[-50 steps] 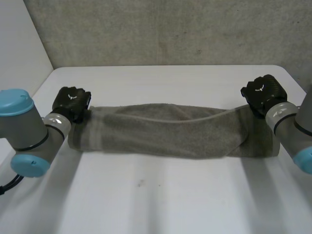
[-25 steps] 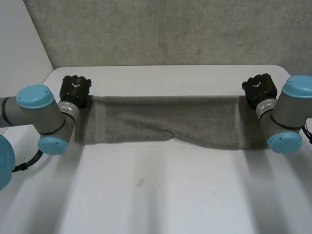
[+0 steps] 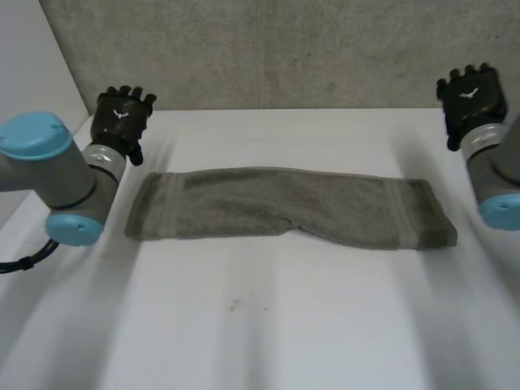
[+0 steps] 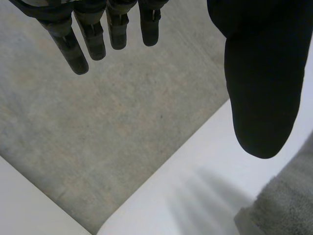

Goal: Fold the towel.

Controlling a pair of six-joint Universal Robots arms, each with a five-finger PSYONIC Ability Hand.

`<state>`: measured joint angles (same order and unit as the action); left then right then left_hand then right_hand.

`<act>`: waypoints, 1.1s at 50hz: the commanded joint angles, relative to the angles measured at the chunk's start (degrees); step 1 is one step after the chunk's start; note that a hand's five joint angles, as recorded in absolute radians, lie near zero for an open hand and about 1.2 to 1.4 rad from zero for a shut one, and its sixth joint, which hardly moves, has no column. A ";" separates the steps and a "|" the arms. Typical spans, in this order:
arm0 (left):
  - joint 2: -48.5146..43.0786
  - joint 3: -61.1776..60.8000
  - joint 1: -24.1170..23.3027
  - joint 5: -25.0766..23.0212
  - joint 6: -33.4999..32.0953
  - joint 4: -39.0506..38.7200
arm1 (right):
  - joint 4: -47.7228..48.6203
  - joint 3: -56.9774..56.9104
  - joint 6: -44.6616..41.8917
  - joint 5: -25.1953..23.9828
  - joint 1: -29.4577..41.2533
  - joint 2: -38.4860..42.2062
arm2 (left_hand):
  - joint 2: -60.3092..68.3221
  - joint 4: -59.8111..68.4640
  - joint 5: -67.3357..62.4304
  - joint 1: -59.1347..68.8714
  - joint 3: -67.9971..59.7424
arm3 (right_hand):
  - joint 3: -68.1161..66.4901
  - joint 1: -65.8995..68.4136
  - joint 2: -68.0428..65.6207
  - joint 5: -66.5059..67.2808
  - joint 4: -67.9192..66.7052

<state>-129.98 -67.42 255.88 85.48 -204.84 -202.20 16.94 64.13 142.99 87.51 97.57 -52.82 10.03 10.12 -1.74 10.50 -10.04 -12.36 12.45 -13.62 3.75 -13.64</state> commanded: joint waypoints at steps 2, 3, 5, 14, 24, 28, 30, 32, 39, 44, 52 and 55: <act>14.06 -16.34 0.58 -0.49 7.35 1.02 | -17.68 12.40 3.26 -6.99 -4.66 -11.34 | 1.70 1.61 0.02 1.23 -1.69 | 2.36 -2.45 3.62 -3.75 3.64; 15.45 -18.52 0.67 -0.49 9.79 1.97 | -17.73 12.42 3.26 -7.00 -4.67 -11.34 | 1.87 1.77 -0.15 1.40 -1.86 | 2.36 -2.45 3.62 -3.75 3.64; 16.87 -20.56 0.67 -0.58 12.54 3.21 | -22.21 14.09 3.35 -7.88 -5.55 -11.61 | 1.70 1.61 0.02 1.23 -1.69 | 2.36 -2.45 3.62 -3.75 3.64; 18.63 -27.76 0.50 -0.84 20.01 7.52 | -18.27 26.38 3.17 -15.16 -10.03 -11.52 | 0.69 0.60 1.02 0.22 -0.68 | -12.65 12.57 -11.40 11.26 -11.38; 18.71 -28.91 0.05 -0.49 20.10 7.17 | -7.89 29.47 3.09 -17.72 -10.65 -6.43 | 0.02 -0.08 1.70 -0.45 -0.01 | -29.49 29.41 -28.23 28.10 -28.22; 18.80 -29.52 0.05 -0.49 20.10 7.17 | -6.66 29.47 3.09 -17.55 -10.65 -5.37 | 0.02 -0.08 1.70 -0.45 -0.01 | -33.69 33.61 -32.44 32.31 -32.42; 18.80 -29.88 -0.03 -0.49 20.10 7.08 | -5.69 29.56 3.09 -17.55 -10.65 -5.19 | 0.02 -0.08 1.70 -0.45 -0.01 | -36.91 36.83 -35.66 35.52 -35.64; 18.80 -30.58 -0.21 -0.49 20.10 6.82 | -3.59 29.56 3.00 -17.55 -10.65 -4.67 | 0.02 -0.08 1.70 -0.45 -0.01 | -50.45 50.37 -49.20 49.06 -49.18; 18.80 -32.07 -0.73 -0.49 20.10 5.77 | -1.20 29.30 2.30 -17.20 -10.65 -3.70 | 0.02 -0.08 1.70 -0.45 -0.01 | -67.64 67.55 -66.38 66.25 -66.36; 18.80 -32.25 -0.91 -0.49 20.01 5.67 | -1.29 26.15 -2.43 -9.24 -12.13 -2.82 | 0.02 -0.08 1.70 -0.45 -0.01 | -67.64 67.55 -66.38 66.25 -66.36; 18.80 -32.25 -0.91 -0.40 20.01 5.59 | -1.29 23.14 -13.79 2.23 -19.96 -3.96 | 0.02 -0.08 1.70 -0.45 -0.01 | -67.64 67.55 -66.38 66.25 -66.36; 18.80 -32.25 -0.91 -0.40 20.01 5.59 | -1.20 22.18 -15.46 1.17 -20.32 -4.93 | 0.02 -0.08 1.70 -0.45 -0.01 | -67.64 67.55 -66.38 66.25 -66.36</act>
<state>-111.18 -99.68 254.94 85.05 -184.84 -196.63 15.67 87.72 131.99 87.25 79.86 -56.39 9.51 9.68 -1.53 10.12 -9.77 -67.81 54.16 -67.19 55.94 -68.30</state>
